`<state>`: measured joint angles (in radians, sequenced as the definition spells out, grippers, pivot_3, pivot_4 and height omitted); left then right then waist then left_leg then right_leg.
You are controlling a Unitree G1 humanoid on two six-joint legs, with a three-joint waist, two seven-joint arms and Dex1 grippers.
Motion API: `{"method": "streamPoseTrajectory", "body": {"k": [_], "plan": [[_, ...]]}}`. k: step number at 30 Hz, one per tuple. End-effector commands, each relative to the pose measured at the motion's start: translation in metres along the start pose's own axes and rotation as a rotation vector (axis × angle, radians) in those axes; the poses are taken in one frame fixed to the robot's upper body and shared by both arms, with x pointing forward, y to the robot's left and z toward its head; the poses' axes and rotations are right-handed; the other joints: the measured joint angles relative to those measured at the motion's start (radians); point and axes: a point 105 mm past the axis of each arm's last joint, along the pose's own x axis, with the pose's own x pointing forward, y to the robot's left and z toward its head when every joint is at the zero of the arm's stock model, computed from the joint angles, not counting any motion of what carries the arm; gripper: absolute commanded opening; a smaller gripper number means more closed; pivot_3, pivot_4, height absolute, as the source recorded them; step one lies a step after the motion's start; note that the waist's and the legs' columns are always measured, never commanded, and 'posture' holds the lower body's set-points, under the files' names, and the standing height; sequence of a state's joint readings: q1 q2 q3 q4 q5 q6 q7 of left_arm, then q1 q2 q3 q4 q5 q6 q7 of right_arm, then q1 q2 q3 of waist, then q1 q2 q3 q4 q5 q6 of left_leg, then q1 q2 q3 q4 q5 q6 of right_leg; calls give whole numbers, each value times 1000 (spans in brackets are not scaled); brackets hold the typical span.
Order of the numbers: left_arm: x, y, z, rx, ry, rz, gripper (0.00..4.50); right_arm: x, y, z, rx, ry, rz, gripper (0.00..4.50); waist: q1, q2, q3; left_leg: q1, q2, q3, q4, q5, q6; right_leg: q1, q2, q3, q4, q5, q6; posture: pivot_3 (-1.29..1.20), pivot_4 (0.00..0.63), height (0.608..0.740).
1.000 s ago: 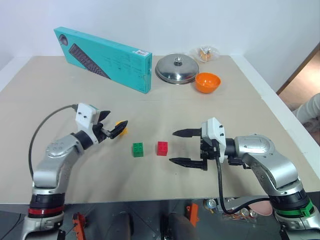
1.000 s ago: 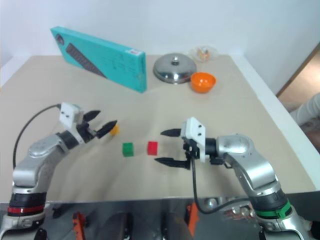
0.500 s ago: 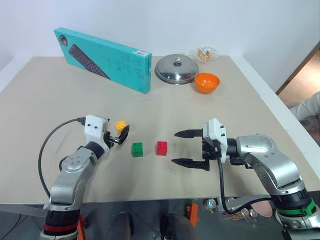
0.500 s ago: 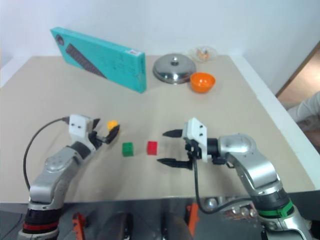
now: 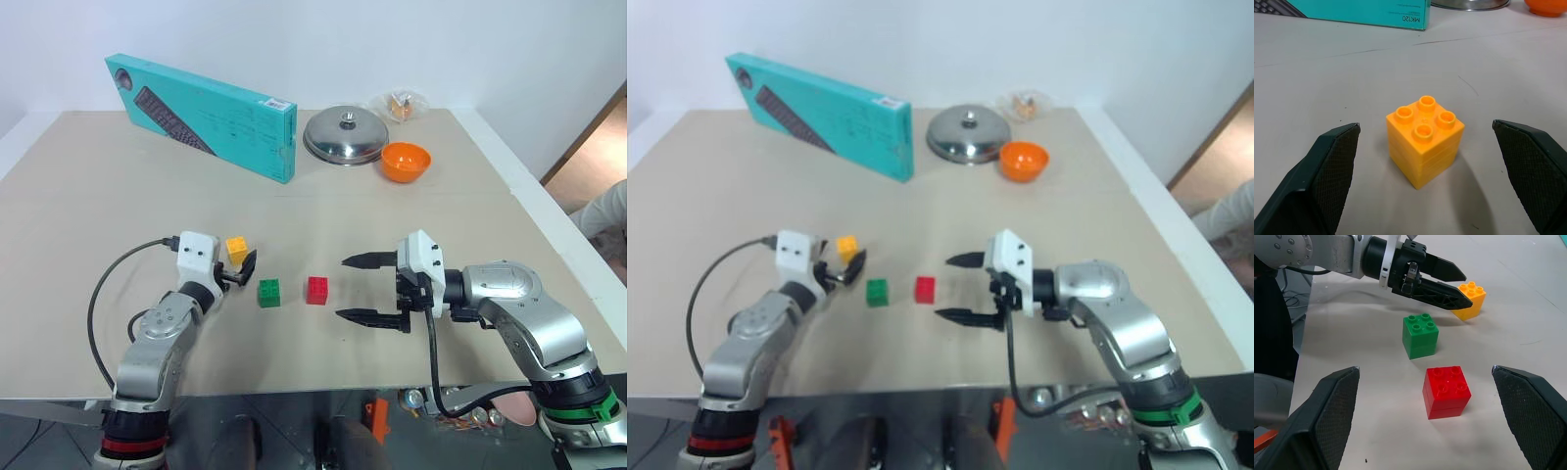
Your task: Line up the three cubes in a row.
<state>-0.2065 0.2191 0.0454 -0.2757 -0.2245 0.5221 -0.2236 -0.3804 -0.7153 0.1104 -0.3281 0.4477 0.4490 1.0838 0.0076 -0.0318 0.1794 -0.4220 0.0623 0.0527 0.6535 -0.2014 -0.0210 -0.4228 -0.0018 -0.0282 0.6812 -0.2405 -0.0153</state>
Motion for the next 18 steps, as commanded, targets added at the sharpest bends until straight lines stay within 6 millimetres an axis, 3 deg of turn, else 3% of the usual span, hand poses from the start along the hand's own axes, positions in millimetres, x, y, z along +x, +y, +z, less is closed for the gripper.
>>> {"method": "streamPoseTrajectory", "body": {"k": [1, 10, 13, 17, 18], "plan": [[4, 0, 9, -1, -27, 1, 4482, -5, -3, 10, -45, -16, -25, 4500, 0, 0, 0, 0, 0, 0, 0, 0, 0, 0, 0, 0, 0, 0, 0, 0, 150, 740], [12, 2, 4, -29, -5, 4, 4482, -6, -3, 10, -45, -16, -31, 4500, 0, 0, 0, 0, 0, 0, 0, 0, 0, 0, 0, 0, 0, 0, 0, 0, 150, 740], [14, 2, 4, -33, -4, 3, 3700, -5, -3, 11, -42, -20, -32, 4500, 0, 0, 0, 0, 0, 0, 0, 0, 0, 0, 0, 0, 0, 0, 0, 0, 150, 740], [16, 3, 3, -33, 2, 7, 2184, -4, -3, 12, -32, -33, -33, 4500, 0, 0, 0, 0, 0, 0, 0, 0, 0, 0, 0, 0, 0, 0, 0, 0, 150, 740], [16, 3, 2, -32, 5, 10, 1994, -3, -4, 14, -22, -52, -42, 4500, 0, 0, 0, 0, 0, 0, 0, 0, 0, 0, 0, 0, 0, 0, 0, 0, 150, 740]]}}
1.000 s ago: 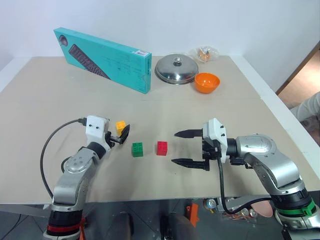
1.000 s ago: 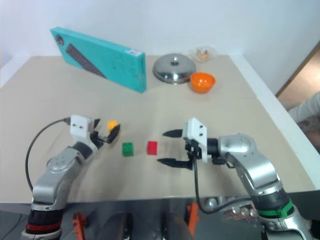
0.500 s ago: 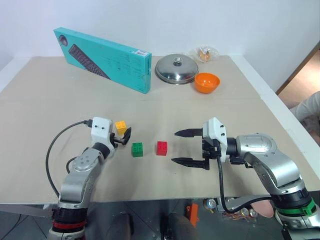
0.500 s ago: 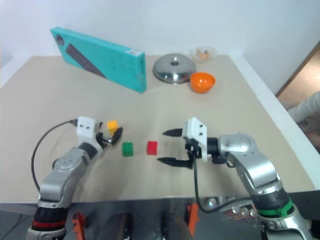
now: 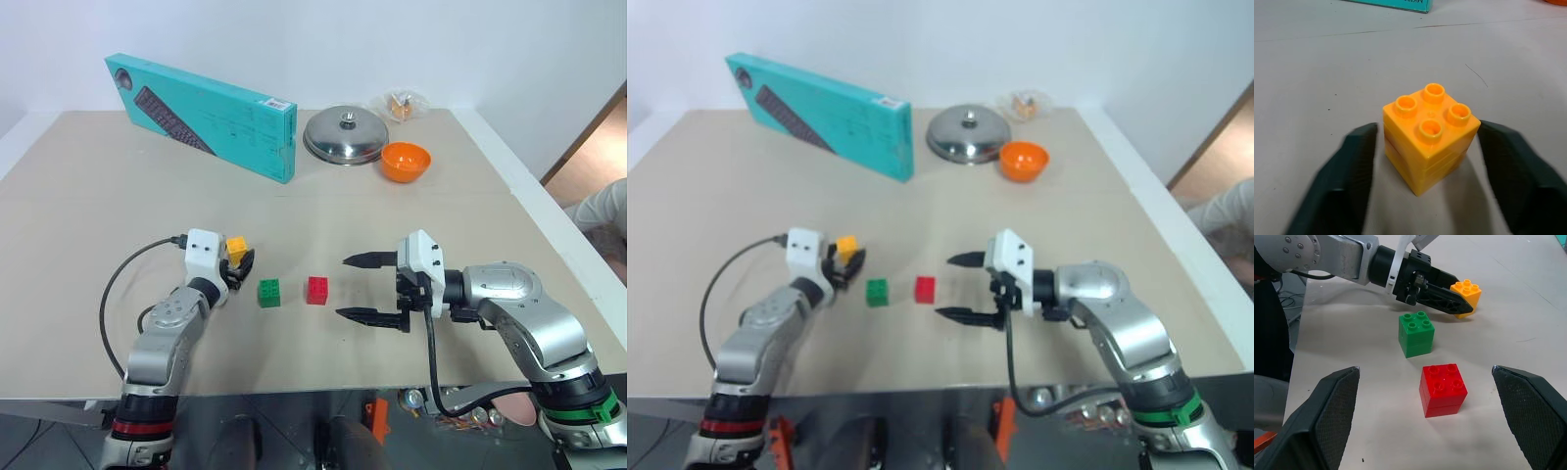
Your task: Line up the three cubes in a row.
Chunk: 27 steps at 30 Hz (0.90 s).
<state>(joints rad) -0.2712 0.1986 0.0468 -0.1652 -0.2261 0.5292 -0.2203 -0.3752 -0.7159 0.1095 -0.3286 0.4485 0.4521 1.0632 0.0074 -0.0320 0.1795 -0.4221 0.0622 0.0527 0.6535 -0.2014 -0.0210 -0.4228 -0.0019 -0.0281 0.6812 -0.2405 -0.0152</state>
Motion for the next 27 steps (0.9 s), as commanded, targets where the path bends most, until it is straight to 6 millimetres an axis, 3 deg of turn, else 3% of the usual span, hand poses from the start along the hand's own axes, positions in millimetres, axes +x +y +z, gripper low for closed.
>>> {"method": "streamPoseTrajectory", "body": {"k": [1, 7, 13, 23, 27], "plan": [[1, 3, 12, 8, -39, 8, 1994, -2, -4, 18, -21, -78, -33, 4500, 0, 0, 0, 0, 0, 0, 0, 0, 0, 0, 0, 0, 0, 0, 0, 0, 150, 740], [1, 9, 10, 22, -24, 5, 1994, 0, -12, 32, -8, -176, -80, 4500, -1, 0, 0, 0, 0, 0, 0, 0, 0, 0, 0, 0, 0, 0, 0, 0, 150, 740], [-2, 20, 13, 48, -16, -47, 1994, 4, -15, 32, -32, -175, -90, 4500, -1, 0, 0, 0, 0, 0, 0, 0, 0, 0, 1, -1, 0, 0, 0, 0, 150, 740], [-30, 54, 30, 207, -28, -278, 1994, 8, -16, 29, -57, -164, -74, 4500, 0, 0, 0, 0, 2, 1, -2, 0, 0, -1, 1, -2, 0, -1, -2, 0, 150, 740], [-44, 52, 35, 193, -46, -423, 1994, 9, -16, 28, -65, -156, -65, 4500, 0, 0, 0, -1, 1, 1, -2, 0, 0, -1, -1, -1, 0, -1, -2, 0, 150, 740]]}}
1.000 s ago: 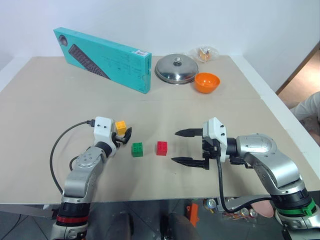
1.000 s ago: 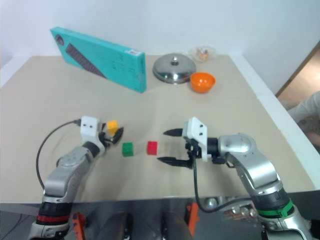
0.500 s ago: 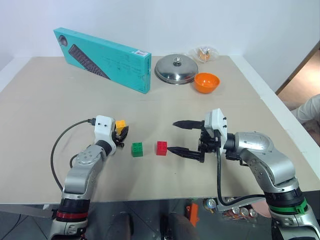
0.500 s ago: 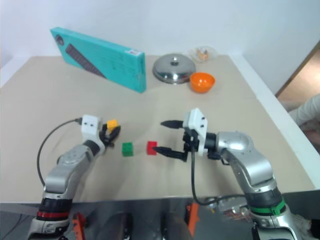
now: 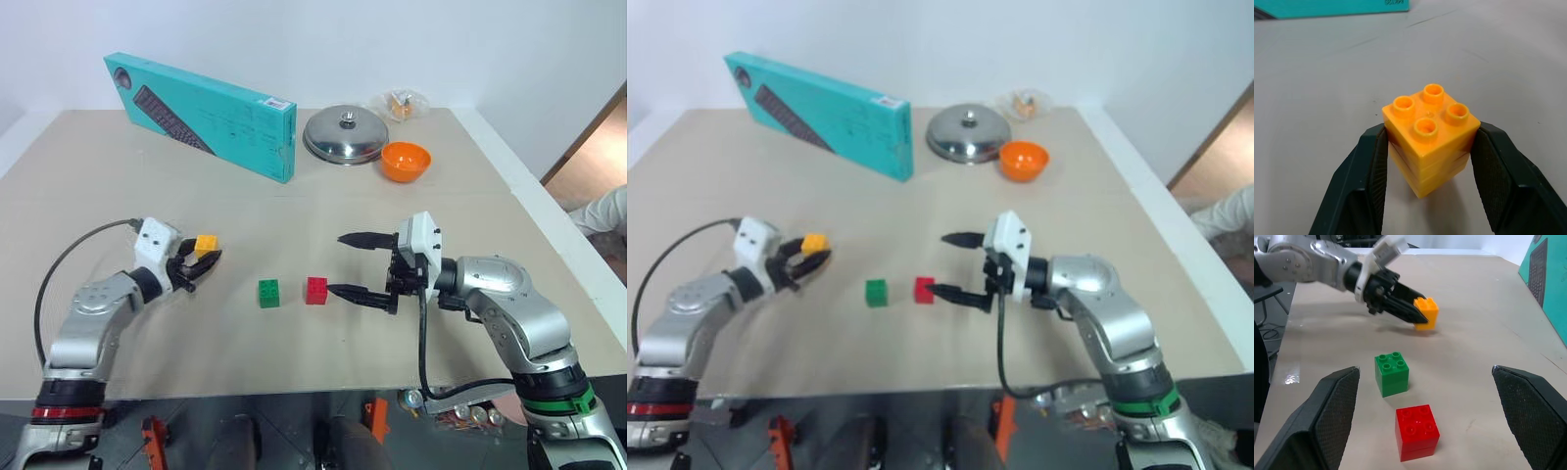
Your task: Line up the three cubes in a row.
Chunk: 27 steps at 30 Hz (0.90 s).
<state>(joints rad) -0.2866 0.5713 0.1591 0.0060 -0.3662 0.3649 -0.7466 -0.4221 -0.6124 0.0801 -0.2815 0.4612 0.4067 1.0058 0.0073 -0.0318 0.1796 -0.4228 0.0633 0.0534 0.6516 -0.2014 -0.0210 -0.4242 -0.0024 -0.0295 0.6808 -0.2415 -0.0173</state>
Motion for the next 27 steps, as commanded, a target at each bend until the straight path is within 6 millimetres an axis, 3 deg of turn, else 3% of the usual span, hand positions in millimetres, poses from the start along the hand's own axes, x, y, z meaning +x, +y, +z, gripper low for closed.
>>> {"method": "streamPoseTrajectory", "body": {"k": [1, 8, 16, 27], "plan": [[-13, -8, 12, 29, -52, -130, 1994, 2, -1, 10, -50, -18, 18, 4500, 0, 0, 0, 0, 0, 0, 0, 0, 0, 0, 0, 0, 0, 0, 0, 0, 150, 740], [-27, -29, 0, 74, 4, -328, 1994, 0, -1, 8, -60, -5, 23, 4500, 0, 0, 0, 0, 1, 0, -1, 0, 0, -1, -1, 0, 0, 0, 0, 0, 150, 740], [-35, -39, -5, 108, 39, -440, 1994, -2, 0, 8, -63, 4, 14, 4500, 0, 0, 0, 0, 1, 0, -1, 0, 0, -1, -2, 0, 0, -1, -1, 0, 150, 740], [-28, -49, -8, 105, -41, -208, 1994, -5, -1, 7, -66, 13, -4, 4500, 0, 0, 0, -1, 2, 0, -1, 0, 0, -1, -3, 1, 0, -1, 0, 0, 150, 740]]}}
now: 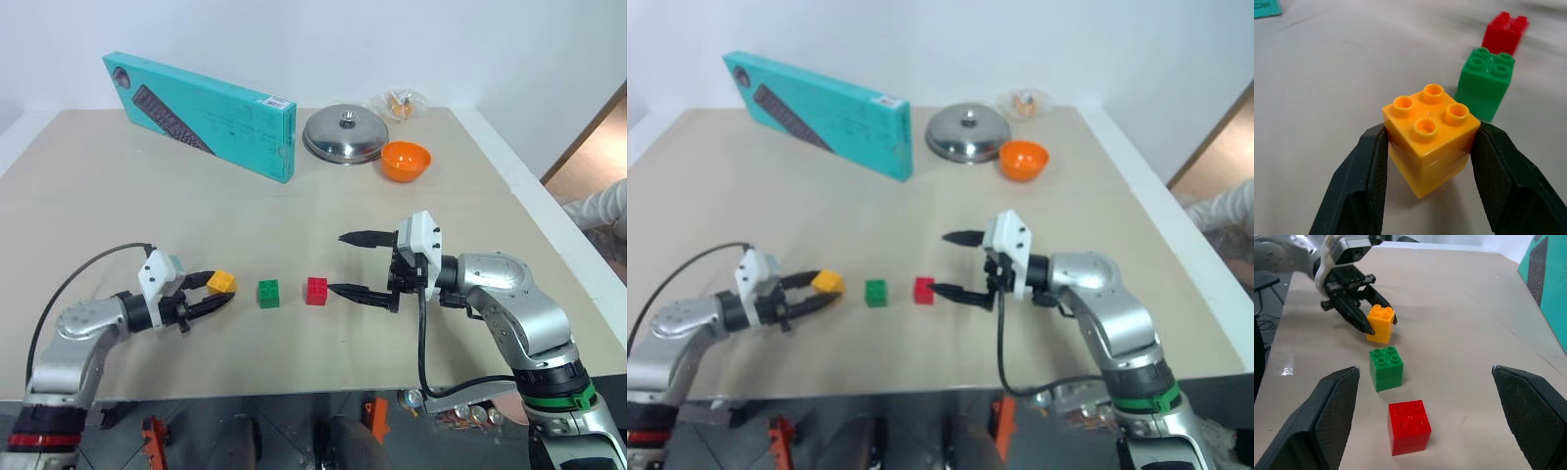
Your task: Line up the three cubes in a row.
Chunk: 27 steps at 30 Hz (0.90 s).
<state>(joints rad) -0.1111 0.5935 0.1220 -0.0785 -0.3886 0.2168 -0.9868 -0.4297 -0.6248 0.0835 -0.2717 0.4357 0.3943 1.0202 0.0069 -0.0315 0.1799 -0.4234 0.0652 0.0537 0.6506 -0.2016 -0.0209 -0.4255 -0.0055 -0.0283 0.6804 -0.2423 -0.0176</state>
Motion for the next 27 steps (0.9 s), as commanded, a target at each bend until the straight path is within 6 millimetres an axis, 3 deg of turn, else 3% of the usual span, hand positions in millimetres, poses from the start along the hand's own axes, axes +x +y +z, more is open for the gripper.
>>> {"method": "streamPoseTrajectory", "body": {"k": [1, 11, 19, 27], "plan": [[-6, -3, 13, 59, -37, 110, 1994, -5, 1, 8, -39, -11, -7, 4500, 0, 0, 0, 0, 0, 0, 0, 0, 0, 0, 0, 0, 0, 0, 0, 0, 150, 740], [-13, -14, 13, -8, -73, 329, 1994, -5, 0, 6, -35, -3, 2, 4500, 1, 0, 0, 1, 0, -1, 0, 0, 0, 0, 0, -1, 0, 1, 0, 0, 150, 740], [-20, -17, 3, -35, -36, 355, 1994, -3, -2, 5, -37, -1, 12, 4500, 0, 0, 0, 1, 0, -1, 0, 0, 0, 0, 1, -1, 0, 0, -1, 0, 150, 740], [-12, -19, -2, -65, -39, 365, 1994, -3, 0, 4, -35, 1, 18, 4500, 1, 0, 0, 1, 0, -1, 0, 0, 0, 0, 0, -1, 0, 0, -1, 0, 150, 740]]}}
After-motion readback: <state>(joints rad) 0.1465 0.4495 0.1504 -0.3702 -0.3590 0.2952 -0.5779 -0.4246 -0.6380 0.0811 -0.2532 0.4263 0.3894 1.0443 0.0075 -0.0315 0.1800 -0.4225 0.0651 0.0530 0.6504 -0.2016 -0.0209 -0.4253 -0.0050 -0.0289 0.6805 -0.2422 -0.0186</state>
